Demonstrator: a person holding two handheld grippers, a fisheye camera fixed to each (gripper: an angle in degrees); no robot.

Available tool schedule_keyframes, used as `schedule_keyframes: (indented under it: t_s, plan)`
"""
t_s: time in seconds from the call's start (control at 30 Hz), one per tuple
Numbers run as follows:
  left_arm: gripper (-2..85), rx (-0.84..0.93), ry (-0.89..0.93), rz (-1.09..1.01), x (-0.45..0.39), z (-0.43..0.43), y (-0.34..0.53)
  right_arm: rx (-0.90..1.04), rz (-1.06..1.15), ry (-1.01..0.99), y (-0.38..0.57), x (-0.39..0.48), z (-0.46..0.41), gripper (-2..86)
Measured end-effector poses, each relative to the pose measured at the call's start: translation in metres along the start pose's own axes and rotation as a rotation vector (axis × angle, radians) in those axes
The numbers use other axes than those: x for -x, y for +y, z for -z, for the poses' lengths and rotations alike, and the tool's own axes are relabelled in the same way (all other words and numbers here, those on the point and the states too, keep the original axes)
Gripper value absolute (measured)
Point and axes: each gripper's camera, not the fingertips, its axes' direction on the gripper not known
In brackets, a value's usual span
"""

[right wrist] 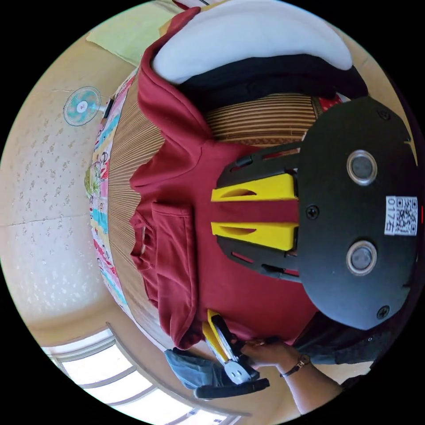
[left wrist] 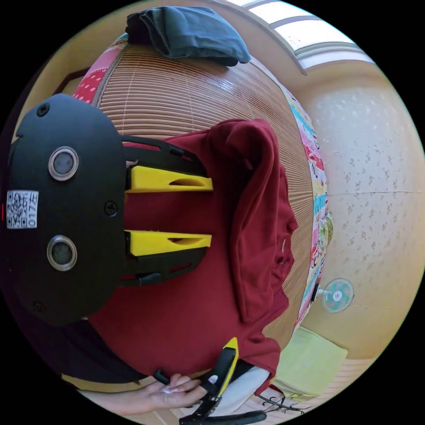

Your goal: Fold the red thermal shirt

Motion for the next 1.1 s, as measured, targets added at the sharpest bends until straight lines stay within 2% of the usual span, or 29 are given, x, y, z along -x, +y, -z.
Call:
schedule_keyframes:
  t_s: [0.07, 0.17, 0.27, 0.3, 0.4, 0.47, 0.5, 0.57, 0.63, 0.67, 0.73, 0.77, 0.87, 0.97, 1.07, 1.1]
  plan:
    - [13.5, 0.0, -0.001, -0.001, 0.002, -0.004, 0.004, -0.091, -0.002, -0.076, -0.015, 0.002, 0.02, 9.6]
    - [13.4, 0.002, 0.018, 0.007, 0.009, -0.011, 0.009, -0.128, -0.044, -0.052, -0.057, 0.002, 0.03, 10.3]
    - [13.2, 0.012, -0.028, -0.014, 0.006, -0.019, 0.013, 0.01, -0.095, -0.09, -0.093, -0.01, -0.013, 6.8]
    - [13.0, 0.009, -0.036, -0.016, 0.007, -0.021, 0.015, 0.181, -0.118, -0.091, -0.101, -0.015, -0.048, 5.9]
    - [12.7, 0.01, -0.043, -0.02, 0.011, -0.028, 0.019, 0.086, -0.015, 0.006, -0.114, -0.003, -0.029, 2.1]
    - [12.6, 0.009, -0.04, -0.018, 0.015, -0.031, 0.021, -0.081, 0.052, 0.037, -0.116, 0.005, 0.007, 0.8]
    - [12.6, 0.009, -0.043, -0.02, 0.016, -0.032, 0.023, -0.198, 0.052, 0.06, -0.114, 0.004, 0.032, 0.4]
    - [12.6, 0.008, -0.047, -0.023, 0.019, -0.034, 0.025, -0.27, -0.085, 0.069, -0.114, -0.016, 0.053, 0.4]
    - [12.6, 0.008, -0.047, -0.022, 0.022, -0.036, 0.027, -0.206, -0.268, 0.095, -0.116, -0.051, 0.042, 1.1]
    - [12.6, 0.008, -0.047, -0.023, 0.024, -0.037, 0.028, -0.149, -0.287, 0.11, -0.118, -0.058, 0.032, 1.3]
    - [12.6, 0.007, -0.048, -0.023, 0.027, -0.039, 0.03, 0.094, -0.307, 0.178, -0.118, -0.075, -0.001, 1.8]
    - [12.6, 0.006, -0.049, -0.024, 0.029, -0.04, 0.031, 0.06, -0.305, 0.163, -0.114, -0.077, 0.006, 1.8]
    - [12.6, 0.005, -0.05, -0.025, 0.035, -0.043, 0.033, -0.198, -0.303, 0.082, -0.094, -0.089, 0.074, 3.6]
    - [12.6, 0.006, -0.058, -0.029, 0.038, -0.045, 0.035, -0.417, -0.37, 0.102, -0.086, -0.123, 0.153, 9.9]
    - [12.5, 0.005, -0.071, -0.036, 0.041, -0.047, 0.037, -0.497, -0.595, 0.073, -0.089, -0.194, 0.211, 12.8]
    - [12.5, 0.005, -0.073, -0.037, 0.043, -0.047, 0.038, -0.471, -0.711, -0.062, -0.089, -0.233, 0.22, 13.8]
